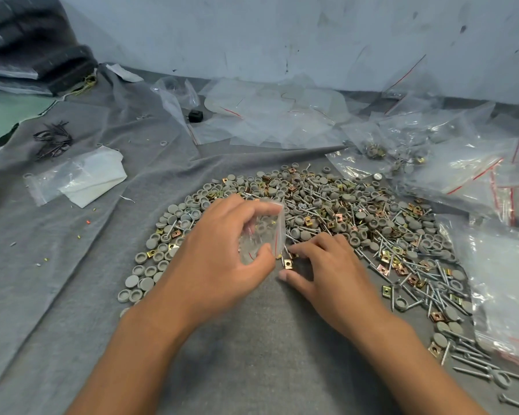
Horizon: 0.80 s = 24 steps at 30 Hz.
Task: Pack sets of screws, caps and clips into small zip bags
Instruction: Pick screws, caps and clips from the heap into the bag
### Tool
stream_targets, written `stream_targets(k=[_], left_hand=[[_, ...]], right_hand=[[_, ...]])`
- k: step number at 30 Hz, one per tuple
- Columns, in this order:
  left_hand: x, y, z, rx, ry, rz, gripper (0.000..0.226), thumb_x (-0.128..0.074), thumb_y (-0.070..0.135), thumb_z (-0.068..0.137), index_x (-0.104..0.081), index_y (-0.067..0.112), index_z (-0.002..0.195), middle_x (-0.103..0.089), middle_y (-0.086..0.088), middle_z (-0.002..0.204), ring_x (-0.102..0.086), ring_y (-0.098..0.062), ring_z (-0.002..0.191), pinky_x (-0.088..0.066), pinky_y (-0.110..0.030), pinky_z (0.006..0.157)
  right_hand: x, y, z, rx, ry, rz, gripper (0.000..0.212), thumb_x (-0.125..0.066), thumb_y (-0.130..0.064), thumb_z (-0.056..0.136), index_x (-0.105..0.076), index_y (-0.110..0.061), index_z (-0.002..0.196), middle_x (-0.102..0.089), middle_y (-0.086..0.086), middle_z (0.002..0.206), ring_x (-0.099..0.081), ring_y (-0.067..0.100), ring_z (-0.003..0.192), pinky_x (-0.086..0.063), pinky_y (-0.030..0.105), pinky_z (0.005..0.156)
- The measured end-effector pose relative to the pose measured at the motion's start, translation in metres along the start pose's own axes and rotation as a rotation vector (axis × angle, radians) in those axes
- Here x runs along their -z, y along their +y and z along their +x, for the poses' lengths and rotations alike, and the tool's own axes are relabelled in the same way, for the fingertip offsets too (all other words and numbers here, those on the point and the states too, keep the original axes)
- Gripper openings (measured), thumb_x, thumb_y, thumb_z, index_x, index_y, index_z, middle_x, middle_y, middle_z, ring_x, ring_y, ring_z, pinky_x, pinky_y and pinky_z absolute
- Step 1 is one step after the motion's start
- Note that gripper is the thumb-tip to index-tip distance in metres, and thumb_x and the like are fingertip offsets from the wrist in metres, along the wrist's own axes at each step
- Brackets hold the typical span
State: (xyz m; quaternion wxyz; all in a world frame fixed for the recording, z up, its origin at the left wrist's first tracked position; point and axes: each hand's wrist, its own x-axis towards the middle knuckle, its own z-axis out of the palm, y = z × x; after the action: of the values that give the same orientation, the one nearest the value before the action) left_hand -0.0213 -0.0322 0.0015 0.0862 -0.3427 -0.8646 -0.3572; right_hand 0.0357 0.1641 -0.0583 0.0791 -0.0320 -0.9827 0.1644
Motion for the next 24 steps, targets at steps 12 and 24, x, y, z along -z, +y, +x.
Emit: stream_targets(k=[12,24], left_hand=[[0.0021,-0.0019,-0.0005,0.017,-0.002,0.004,0.044,-0.055,0.041,0.083,-0.058,0.041,0.127,-0.045,0.025,0.090,-0.050,-0.002,0.095,-0.033,-0.009,0.080],[0.0037,-0.0009,-0.0001,0.029,-0.009,0.000,0.044,-0.053,0.041,0.083,-0.057,0.042,0.127,-0.046,0.024,0.090,-0.050,-0.004,0.096,-0.033,-0.009,0.079]], right_hand=[[0.0077,-0.0026,-0.0079,0.108,0.024,0.014,0.013,-0.051,-0.028,0.101,-0.060,-0.031,0.110,-0.059,-0.009,0.097,-0.057,0.017,0.089,-0.051,0.040,0.071],[0.0028,0.0016,-0.0038,0.060,0.069,0.185,0.017,-0.048,-0.029,0.105,-0.065,-0.027,0.102,-0.056,-0.014,0.097,-0.054,0.003,0.087,-0.046,0.022,0.077]])
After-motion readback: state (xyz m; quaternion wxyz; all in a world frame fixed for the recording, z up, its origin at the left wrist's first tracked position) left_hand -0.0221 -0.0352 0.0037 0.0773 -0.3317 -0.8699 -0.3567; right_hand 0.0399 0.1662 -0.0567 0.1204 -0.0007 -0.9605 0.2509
